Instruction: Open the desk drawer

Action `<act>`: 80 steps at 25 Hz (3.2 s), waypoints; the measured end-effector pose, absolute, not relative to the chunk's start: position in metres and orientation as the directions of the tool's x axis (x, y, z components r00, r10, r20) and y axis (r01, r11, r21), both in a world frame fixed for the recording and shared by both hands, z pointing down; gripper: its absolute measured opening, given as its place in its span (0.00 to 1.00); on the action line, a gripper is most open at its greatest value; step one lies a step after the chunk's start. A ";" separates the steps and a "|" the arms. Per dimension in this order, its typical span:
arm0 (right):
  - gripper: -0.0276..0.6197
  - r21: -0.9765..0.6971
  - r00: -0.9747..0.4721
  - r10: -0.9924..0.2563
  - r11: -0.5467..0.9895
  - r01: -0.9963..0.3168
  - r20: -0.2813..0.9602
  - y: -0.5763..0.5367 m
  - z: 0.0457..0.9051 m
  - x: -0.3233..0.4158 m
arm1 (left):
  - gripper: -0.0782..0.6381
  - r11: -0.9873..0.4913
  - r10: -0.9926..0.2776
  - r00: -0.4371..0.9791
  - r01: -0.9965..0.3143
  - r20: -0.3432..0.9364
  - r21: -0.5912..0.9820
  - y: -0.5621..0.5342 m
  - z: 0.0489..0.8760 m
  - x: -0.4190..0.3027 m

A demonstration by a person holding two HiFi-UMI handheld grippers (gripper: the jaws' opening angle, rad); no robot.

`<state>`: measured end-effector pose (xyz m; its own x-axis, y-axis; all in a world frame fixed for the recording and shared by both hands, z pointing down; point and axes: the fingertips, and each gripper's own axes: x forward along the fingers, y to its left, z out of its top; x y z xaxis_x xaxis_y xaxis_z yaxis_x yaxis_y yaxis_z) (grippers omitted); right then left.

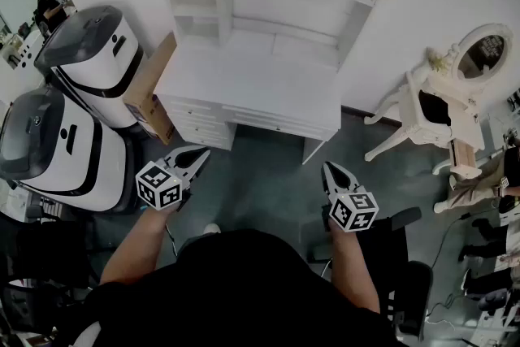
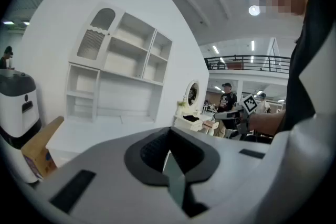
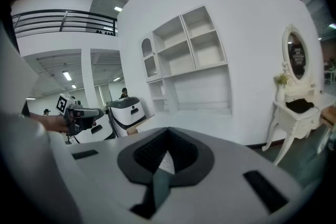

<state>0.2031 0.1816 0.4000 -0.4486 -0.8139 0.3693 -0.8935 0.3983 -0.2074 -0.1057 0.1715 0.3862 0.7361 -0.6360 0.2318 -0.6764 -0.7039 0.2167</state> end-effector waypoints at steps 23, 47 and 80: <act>0.05 -0.250 -0.452 -0.812 0.381 -0.890 0.370 0.179 0.422 0.225 | 0.12 -0.676 -0.657 0.713 -0.701 0.247 0.225 0.173 0.390 -0.094; 0.05 -0.247 -0.380 -0.831 0.301 -0.921 0.406 0.068 0.424 0.146 | 0.12 -0.791 -0.472 0.847 -0.530 0.246 0.305 0.011 0.419 -0.115; 0.05 -0.179 -0.272 -0.830 0.210 -0.961 0.488 -0.010 0.427 0.100 | 0.12 -0.824 -0.390 0.897 -0.441 0.209 0.356 -0.088 0.434 -0.150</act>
